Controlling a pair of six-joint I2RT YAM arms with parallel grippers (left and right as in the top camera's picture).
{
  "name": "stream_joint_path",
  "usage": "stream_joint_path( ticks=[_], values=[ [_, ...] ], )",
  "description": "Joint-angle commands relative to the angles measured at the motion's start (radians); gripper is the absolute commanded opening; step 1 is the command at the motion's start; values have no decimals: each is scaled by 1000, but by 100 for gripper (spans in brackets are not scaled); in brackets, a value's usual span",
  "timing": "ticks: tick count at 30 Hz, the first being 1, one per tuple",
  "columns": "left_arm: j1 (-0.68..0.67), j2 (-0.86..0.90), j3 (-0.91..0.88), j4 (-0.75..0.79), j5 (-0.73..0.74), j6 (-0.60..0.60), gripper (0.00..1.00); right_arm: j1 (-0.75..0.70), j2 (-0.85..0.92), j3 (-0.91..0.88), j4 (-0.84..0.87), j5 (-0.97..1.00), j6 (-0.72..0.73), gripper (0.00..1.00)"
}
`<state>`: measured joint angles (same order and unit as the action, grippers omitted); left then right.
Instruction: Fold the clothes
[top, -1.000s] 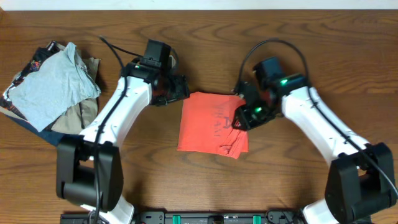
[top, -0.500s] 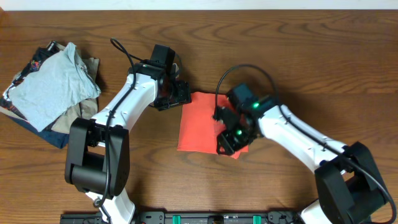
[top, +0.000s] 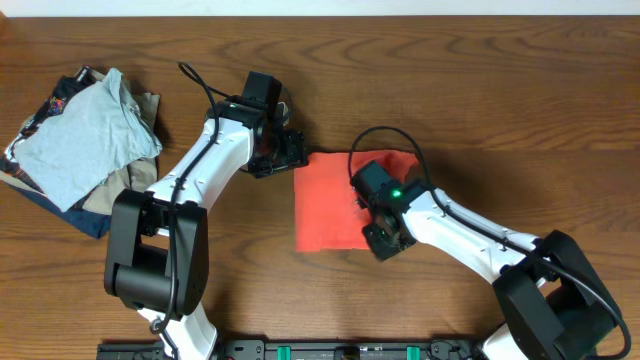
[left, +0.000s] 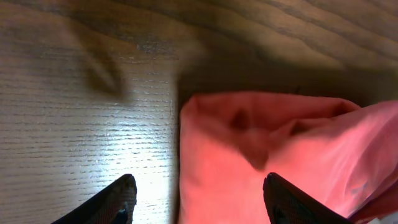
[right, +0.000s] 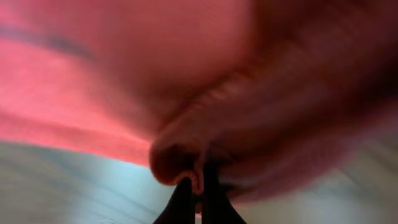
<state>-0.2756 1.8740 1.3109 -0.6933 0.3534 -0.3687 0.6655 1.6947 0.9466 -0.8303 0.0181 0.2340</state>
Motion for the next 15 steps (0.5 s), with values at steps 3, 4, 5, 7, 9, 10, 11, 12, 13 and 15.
stream_joint_path(
  ticks=[3, 4, 5, 7, 9, 10, 11, 12, 13, 15],
  values=[
    [-1, 2, 13, -3, 5, 10, 67, -61, -80, 63, -60, 221, 119, 1],
    [-1, 2, 13, -3, 5, 10, 67, -75, -98, 66, -66, 240, 117, 1],
    [-1, 2, 13, -3, 5, 10, 67, -84, -109, 67, -68, 250, 117, 1],
    [-1, 2, 13, -5, 5, 10, 67, -112, -140, 67, -63, 278, 117, 2],
    [-1, 2, 13, -8, 5, 9, 67, -146, -158, 67, -51, 299, 117, 4],
    [-1, 2, 13, -10, 5, 10, 67, -165, -161, 67, -45, 301, 117, 4],
    [-1, 2, 13, -14, 5, 9, 67, -187, -161, 67, -40, 300, 117, 4],
    [-1, 2, 13, -18, 5, 10, 67, -202, -161, 67, -39, 300, 117, 7],
    [-1, 2, 13, -22, 5, 9, 67, -223, -158, 66, -38, 299, 117, 14],
    [-1, 2, 13, -32, 5, 9, 67, -259, -157, 66, -50, 277, 117, 43]
  ],
)
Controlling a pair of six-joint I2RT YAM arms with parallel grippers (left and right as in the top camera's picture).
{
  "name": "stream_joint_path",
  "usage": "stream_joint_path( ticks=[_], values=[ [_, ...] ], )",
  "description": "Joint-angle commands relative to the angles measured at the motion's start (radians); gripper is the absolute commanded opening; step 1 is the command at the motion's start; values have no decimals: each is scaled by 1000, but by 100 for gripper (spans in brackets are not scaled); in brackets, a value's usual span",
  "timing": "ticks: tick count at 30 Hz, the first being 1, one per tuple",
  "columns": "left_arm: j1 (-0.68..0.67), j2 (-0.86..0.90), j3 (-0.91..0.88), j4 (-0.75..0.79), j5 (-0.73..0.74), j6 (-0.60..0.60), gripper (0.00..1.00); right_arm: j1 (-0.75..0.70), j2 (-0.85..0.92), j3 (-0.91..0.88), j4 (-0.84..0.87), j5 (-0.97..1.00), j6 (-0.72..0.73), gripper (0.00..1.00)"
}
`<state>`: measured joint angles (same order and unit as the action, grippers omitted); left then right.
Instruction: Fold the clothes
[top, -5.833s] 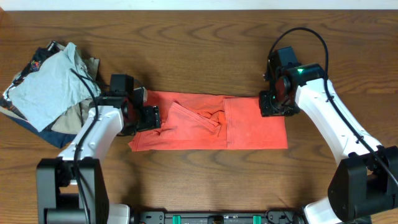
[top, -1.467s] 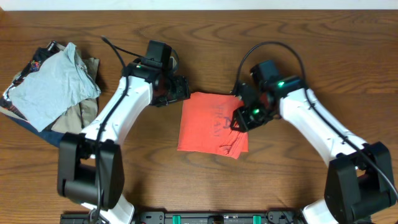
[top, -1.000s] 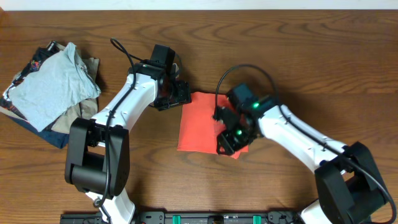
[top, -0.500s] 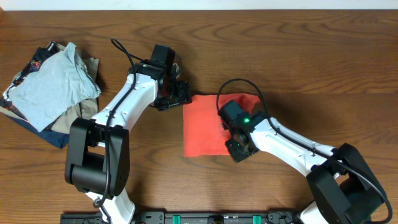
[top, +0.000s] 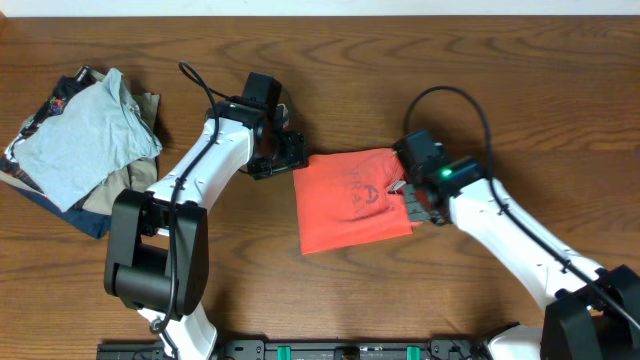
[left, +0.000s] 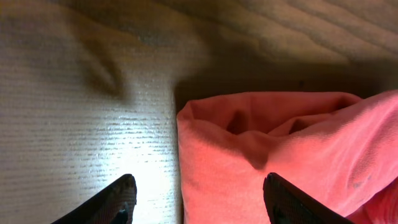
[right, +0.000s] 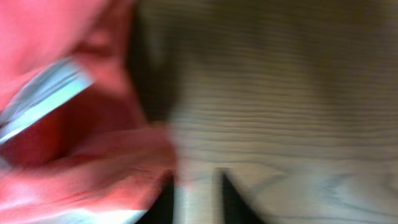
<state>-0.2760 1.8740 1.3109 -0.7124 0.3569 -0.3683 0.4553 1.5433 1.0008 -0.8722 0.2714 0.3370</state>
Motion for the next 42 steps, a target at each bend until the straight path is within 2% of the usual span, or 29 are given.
stream_joint_path(
  ticks=[1, 5, 11, 14, 22, 27, 34, 35, 37, 38, 42],
  values=[
    [0, 2, 13, -18, 2, 9, 68, -62, -6, 12, -22, 9, 14, 44],
    [0, 2, 11, -31, 2, 9, 72, -85, -6, 12, -98, -54, 14, 40],
    [0, 2, -14, -10, 3, 9, 80, -85, -6, 12, -116, -217, -18, 41],
    [0, 2, -36, 25, 18, 10, 84, -85, -6, 12, -116, -219, -21, 42],
    [-5, 13, -97, 212, 173, 20, 85, -85, -6, 12, -117, -220, -24, 42],
    [-21, 69, -99, 219, 190, 16, 83, -85, -6, 12, -126, -220, -24, 42],
    [-50, 146, -99, 214, 187, 18, 53, -85, -6, 12, -130, -214, -24, 42],
    [-49, 146, -99, 218, 181, 22, 44, -86, -6, 12, -131, -208, -24, 42],
    [-43, 137, -97, 221, 180, 48, 14, -86, -6, 12, -132, -193, -24, 42],
    [-36, 130, -95, 221, 180, 62, 6, -86, -6, 12, -132, -182, -24, 42],
    [3, 82, -89, 203, 101, 61, 6, -89, -6, 13, -131, -161, -24, 41]
  ],
)
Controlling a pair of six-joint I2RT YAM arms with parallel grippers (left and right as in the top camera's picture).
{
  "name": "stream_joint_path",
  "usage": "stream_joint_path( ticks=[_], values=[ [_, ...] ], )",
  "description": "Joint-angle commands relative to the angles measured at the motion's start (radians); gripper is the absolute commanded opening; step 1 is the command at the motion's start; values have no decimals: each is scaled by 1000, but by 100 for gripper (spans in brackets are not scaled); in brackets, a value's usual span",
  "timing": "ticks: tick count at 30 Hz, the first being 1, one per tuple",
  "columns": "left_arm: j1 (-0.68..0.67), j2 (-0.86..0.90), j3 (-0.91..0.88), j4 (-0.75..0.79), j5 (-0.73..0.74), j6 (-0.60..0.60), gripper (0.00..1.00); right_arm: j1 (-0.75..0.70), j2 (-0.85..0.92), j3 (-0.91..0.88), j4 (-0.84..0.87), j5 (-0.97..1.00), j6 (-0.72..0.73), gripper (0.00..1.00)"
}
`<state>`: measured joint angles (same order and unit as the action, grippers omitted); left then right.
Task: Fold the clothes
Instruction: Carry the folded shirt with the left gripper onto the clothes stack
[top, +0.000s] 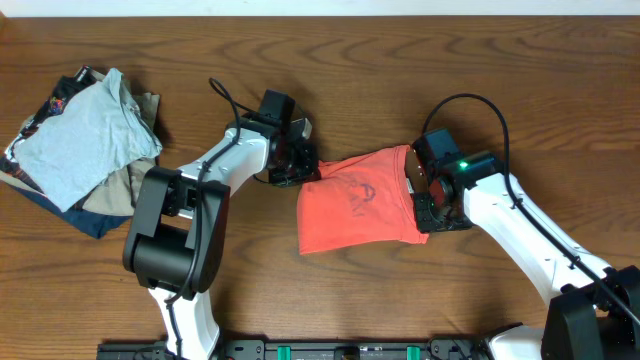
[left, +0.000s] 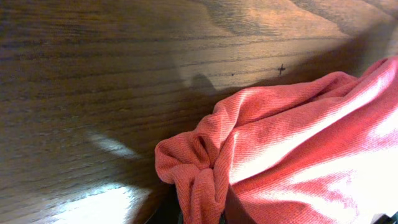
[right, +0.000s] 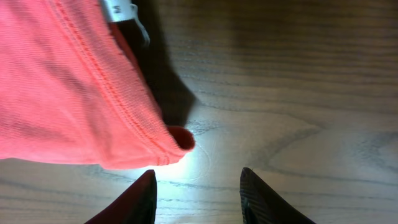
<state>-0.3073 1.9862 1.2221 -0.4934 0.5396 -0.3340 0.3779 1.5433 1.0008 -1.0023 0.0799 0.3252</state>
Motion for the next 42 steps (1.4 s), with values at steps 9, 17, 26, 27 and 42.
stream_joint_path(
  ticks=[9, 17, 26, 27, 42],
  values=[
    [207, -251, 75, -102, -396, 137, 6, -57, -6, 13, -1, 37, -12, 40],
    [436, -409, 93, -39, -653, 286, 6, -79, -6, 13, 0, 36, -12, 40],
    [787, -439, 163, 128, -678, 311, 6, -79, -6, 13, 3, 37, -12, 41],
    [828, -431, 163, 141, -669, 294, 6, -79, -6, 13, 3, 36, -12, 41],
    [1031, -264, 163, 160, -467, 186, 76, -79, -6, 13, -1, 41, -27, 43]
  ],
)
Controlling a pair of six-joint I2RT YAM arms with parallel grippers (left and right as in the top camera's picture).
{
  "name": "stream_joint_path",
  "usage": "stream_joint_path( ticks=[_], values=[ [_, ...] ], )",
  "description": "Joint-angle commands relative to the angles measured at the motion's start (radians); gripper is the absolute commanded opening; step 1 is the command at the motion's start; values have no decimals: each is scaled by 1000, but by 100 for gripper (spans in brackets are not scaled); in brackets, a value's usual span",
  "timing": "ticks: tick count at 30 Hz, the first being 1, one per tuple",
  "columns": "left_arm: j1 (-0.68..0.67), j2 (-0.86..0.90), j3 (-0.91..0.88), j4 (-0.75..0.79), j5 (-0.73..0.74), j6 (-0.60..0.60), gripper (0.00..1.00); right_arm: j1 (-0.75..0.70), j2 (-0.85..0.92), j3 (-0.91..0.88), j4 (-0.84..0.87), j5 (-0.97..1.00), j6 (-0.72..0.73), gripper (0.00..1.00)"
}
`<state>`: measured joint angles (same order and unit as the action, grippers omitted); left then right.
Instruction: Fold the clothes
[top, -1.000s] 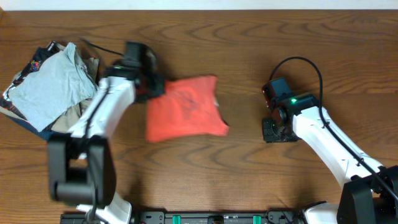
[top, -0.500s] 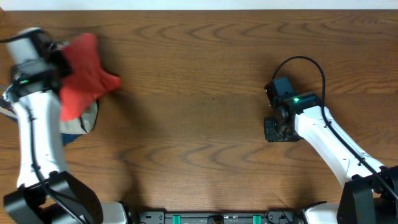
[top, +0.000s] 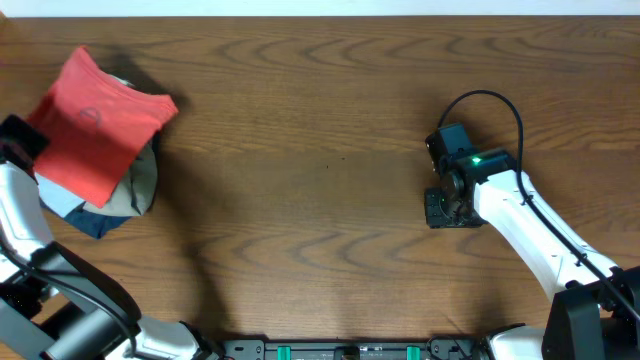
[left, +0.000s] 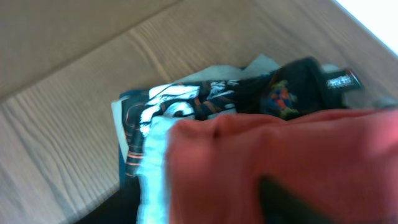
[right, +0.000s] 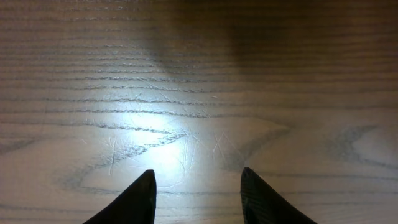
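Note:
The red shirt (top: 95, 125) lies folded on top of the clothes pile (top: 120, 195) at the table's far left. In the left wrist view the red shirt (left: 249, 155) fills the lower frame, blurred, above a black printed garment (left: 286, 93). My left gripper (top: 18, 135) is at the shirt's left edge; its fingers stand wide apart, one dark finger (left: 289, 199) showing over the cloth. My right gripper (top: 443, 210) hangs open over bare wood at the right, nothing between its fingers (right: 140, 199).
The pile holds grey, tan and navy clothes under the red shirt, near the table's left edge (top: 10, 60). The wooden table (top: 320, 170) stretches between the two arms. A black rail (top: 330, 350) runs along the front edge.
The red shirt has gone from the table's middle to the top of the pile at the left, and my left gripper went with it and opened. My right gripper now faces bare wood.
The red shirt lay mid-table, my right gripper shut on its edge and the left open beside it. Then the right had let go and the shirt lay flatter. Later the left was shut on the shirt's corner. Now the shirt rests on the pile.

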<state>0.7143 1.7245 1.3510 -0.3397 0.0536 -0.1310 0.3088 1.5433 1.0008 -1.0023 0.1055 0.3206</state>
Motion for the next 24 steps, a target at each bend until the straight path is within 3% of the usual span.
stream_joint_path(
  ticks=[1, 5, 8, 12, 17, 19, 24],
  values=[
    [9, -3, 36, 12, 27, -16, 85, -10, -6, 13, -1, 19, -23, 43],
    [9, -29, 61, 13, 154, -17, 100, -10, -6, 13, -1, 19, -23, 43],
    [-12, -64, 86, -2, 254, -17, 98, -23, -6, 13, 19, 12, -22, 47],
    [-109, -131, 95, -71, 273, -16, 98, -60, -6, 14, 100, -127, -22, 59],
    [-337, -161, 94, -235, 271, -1, 98, -137, -7, 23, 203, -373, -22, 80],
    [-442, -155, 92, -319, 265, 0, 98, -177, -8, 34, 212, -430, -24, 96],
    [-692, -137, 91, -555, 168, -1, 98, -302, -8, 69, 156, -412, -109, 99]
  ],
)
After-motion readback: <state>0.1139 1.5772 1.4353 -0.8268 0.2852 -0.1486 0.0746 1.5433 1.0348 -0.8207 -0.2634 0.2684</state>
